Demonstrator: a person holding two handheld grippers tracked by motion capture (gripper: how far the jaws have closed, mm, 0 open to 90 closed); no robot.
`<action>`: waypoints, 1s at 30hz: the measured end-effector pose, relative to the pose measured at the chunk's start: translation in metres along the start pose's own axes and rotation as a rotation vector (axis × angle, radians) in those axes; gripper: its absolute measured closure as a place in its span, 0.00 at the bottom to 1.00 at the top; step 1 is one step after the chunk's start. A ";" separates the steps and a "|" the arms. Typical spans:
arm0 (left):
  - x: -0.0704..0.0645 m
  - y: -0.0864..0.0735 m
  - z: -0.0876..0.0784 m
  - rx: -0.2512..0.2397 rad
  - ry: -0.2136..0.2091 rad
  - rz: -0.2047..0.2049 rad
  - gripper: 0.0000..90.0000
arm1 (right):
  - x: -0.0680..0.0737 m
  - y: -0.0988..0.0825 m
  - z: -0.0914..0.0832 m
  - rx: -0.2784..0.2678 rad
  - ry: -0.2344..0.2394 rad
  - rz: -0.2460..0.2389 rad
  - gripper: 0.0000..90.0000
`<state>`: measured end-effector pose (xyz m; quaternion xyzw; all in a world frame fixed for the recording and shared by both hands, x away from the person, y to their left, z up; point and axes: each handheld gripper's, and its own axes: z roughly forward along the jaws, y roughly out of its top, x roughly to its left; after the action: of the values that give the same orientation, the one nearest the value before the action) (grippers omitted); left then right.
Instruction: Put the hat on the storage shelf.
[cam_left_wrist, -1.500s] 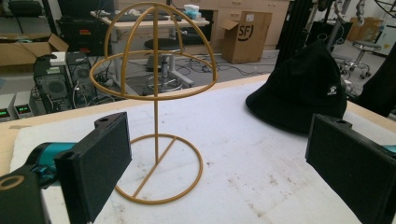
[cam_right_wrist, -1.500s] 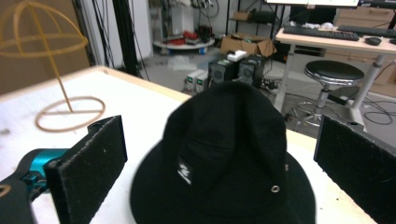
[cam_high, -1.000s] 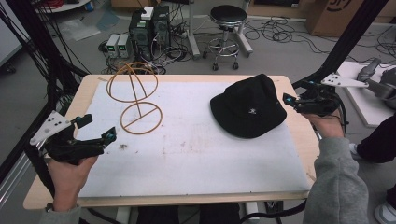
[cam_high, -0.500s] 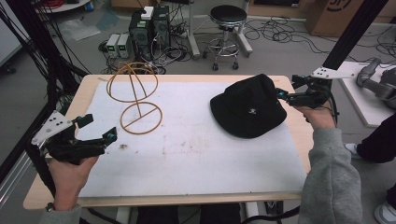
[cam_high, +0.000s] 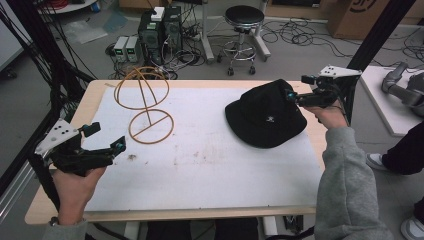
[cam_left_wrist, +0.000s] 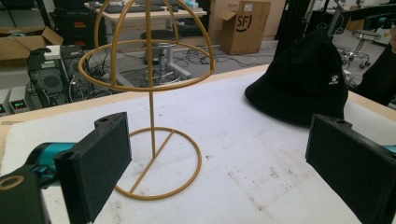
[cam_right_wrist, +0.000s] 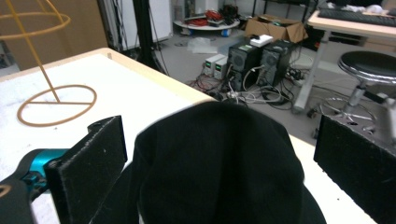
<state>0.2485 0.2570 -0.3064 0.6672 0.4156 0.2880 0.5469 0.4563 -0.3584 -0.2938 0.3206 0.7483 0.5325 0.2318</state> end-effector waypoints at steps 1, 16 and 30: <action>0.000 0.000 0.000 0.001 -0.002 0.001 0.08 | -0.001 0.002 0.006 0.000 0.010 -0.007 0.02; -0.002 -0.001 0.001 0.008 -0.001 -0.003 0.08 | -0.013 0.000 0.045 0.032 0.050 -0.018 0.02; -0.003 -0.003 0.002 0.022 0.000 0.003 0.08 | -0.018 -0.007 0.062 -0.011 0.070 -0.019 0.06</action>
<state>0.2485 0.2535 -0.3094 0.6739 0.4179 0.2843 0.5390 0.5098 -0.3334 -0.3205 0.2933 0.7561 0.5452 0.2121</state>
